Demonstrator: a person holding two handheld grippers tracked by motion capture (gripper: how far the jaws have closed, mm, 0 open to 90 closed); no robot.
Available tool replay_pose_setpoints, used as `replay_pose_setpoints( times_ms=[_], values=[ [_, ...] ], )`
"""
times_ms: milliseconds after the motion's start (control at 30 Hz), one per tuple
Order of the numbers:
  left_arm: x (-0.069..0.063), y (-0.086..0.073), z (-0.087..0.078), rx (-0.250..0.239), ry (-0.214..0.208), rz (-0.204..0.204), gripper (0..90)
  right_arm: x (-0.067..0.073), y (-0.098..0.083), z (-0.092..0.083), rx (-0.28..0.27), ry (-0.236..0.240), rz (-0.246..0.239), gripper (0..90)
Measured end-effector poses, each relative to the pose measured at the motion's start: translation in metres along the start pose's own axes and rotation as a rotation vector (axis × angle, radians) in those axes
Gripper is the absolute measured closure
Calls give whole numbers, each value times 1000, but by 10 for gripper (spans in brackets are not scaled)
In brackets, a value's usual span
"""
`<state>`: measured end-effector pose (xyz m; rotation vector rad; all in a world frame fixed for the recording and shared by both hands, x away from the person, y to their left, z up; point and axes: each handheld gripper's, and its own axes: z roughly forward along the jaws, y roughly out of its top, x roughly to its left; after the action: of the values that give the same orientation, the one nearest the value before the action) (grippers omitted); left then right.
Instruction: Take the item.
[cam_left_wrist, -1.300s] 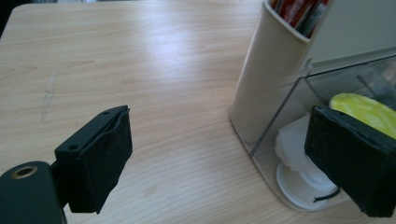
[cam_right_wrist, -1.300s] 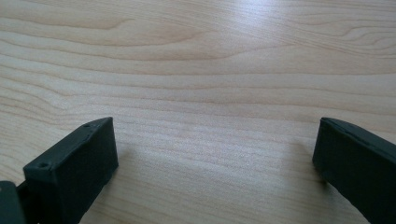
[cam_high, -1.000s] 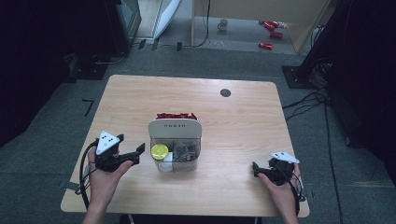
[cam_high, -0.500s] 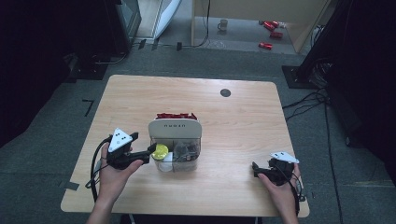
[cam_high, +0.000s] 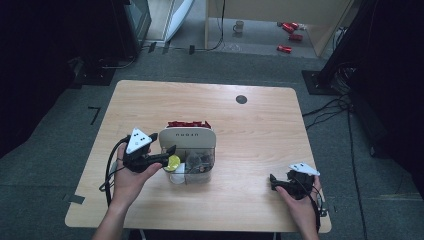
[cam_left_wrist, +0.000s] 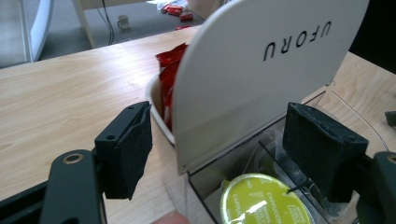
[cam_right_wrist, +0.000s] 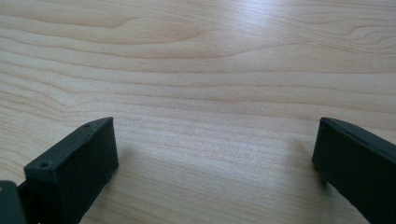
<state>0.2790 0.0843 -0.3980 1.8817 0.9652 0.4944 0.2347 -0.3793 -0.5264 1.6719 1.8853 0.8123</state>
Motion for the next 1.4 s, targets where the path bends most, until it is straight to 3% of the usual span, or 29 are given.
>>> replay_pose_setpoints(
  times_ms=[200,433,633,733,967,1100,1200,1367,1400],
  values=[
    [-4,-1,0,3,-16,34,288,0,0,0,0,1,0,0],
    [-5,-4,-6,2,-39,44,297,0,0,0,0,1,0,0],
    [-9,-11,-17,18,-87,56,290,0,0,0,0,1,1,0],
    [-14,-18,-24,31,-76,94,278,0,0,0,0,1,0,0],
    [-6,-31,-34,32,-123,74,270,0,0,0,1,3,-3,0],
    [-3,-29,-41,24,-148,75,265,0,0,0,1,3,-3,0],
    [-2,-24,-49,-13,-175,71,263,0,0,0,1,3,-4,0],
    [-3,-26,-42,-14,-149,68,255,0,0,0,1,3,-4,0],
    [-4,-29,-33,1,-121,67,253,0,0,0,1,3,-4,0]
  ],
)
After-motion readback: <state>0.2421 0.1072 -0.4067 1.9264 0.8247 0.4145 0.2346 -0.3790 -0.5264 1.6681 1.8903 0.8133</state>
